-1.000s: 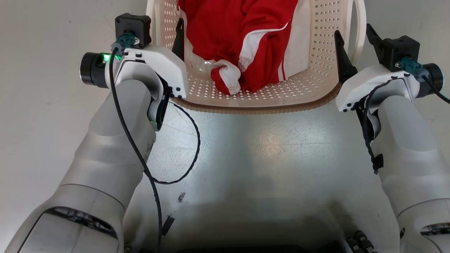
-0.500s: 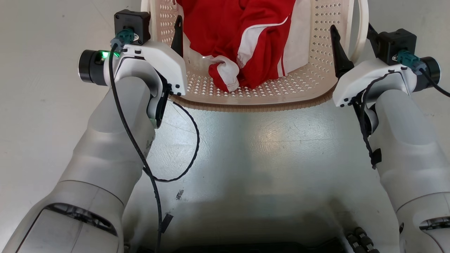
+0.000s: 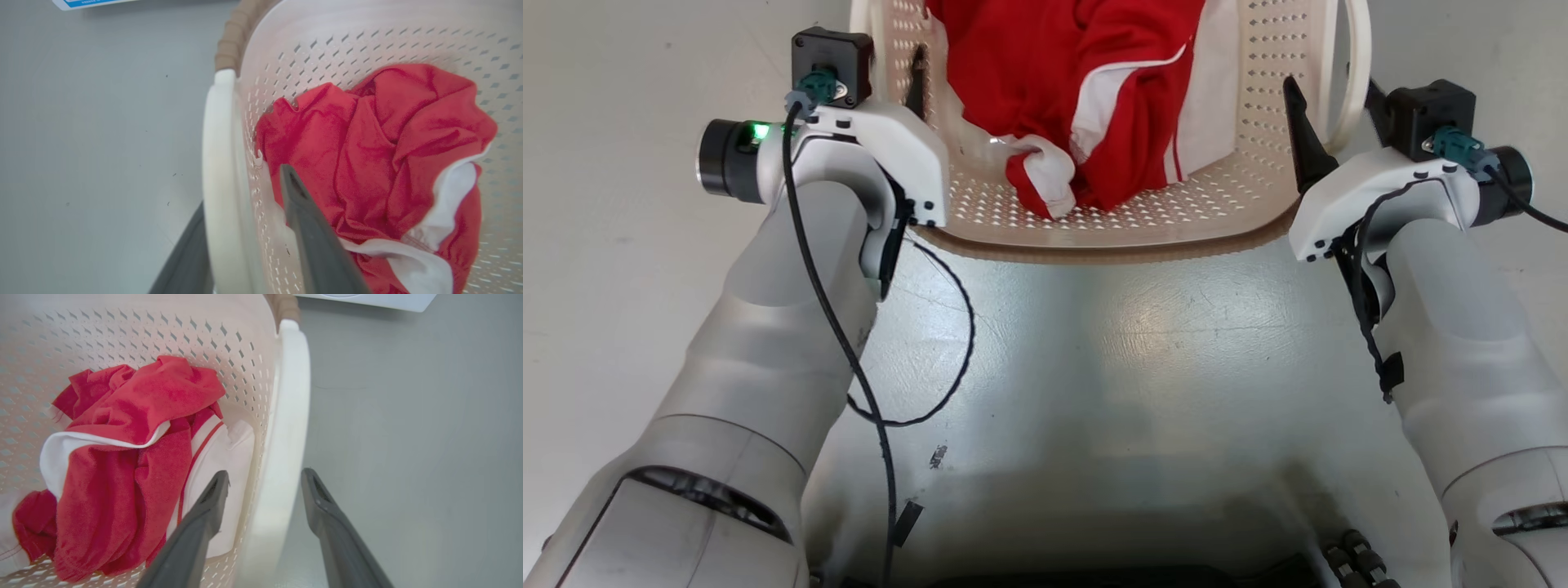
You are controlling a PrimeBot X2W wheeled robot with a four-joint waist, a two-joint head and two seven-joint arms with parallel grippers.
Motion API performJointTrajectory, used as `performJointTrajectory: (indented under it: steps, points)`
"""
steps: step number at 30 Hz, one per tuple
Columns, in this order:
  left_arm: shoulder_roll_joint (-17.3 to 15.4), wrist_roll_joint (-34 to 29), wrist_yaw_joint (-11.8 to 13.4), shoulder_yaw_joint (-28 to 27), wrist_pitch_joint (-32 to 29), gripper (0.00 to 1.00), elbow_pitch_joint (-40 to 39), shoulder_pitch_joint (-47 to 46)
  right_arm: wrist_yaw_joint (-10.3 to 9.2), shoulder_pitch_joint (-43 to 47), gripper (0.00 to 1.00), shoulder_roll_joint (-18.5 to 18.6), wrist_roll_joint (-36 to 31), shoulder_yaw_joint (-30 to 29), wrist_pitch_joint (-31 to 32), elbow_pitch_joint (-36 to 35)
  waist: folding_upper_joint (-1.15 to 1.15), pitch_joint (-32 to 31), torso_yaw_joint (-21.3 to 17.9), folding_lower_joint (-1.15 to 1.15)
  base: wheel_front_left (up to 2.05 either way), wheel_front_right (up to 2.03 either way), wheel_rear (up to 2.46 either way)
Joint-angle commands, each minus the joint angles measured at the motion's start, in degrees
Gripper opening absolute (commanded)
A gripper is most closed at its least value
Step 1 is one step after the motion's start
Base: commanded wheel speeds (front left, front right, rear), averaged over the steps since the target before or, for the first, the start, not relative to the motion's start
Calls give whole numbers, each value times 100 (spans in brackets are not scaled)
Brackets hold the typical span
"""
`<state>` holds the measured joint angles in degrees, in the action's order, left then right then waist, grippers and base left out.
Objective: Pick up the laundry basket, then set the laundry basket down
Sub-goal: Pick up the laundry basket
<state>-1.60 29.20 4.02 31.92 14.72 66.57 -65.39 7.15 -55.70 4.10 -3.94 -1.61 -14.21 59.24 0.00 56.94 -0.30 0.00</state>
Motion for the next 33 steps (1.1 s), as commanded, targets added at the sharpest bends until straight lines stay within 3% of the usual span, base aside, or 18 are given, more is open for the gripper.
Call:
performJointTrajectory:
  steps: [1, 19, 33]
  points:
    - [-128, 5, -18, -9, 26, 0, 18, -35, 34, 69, 0, -122, 44, 109, -79, 81, 0, -18, -7, 0, 0, 0, 0]
    - [-128, 161, -7, 375, 24, 0, 362, -37, 34, -161, 0, -122, 564, 773, 98, 1079, 0, -502, -79, 0, 0, 0, 0]
    - [-128, 444, -115, 801, -518, 0, 518, 520, 34, 183, 0, -122, 1403, 1706, 790, 1285, 0, -1772, -221, 0, 0, 0, 0]
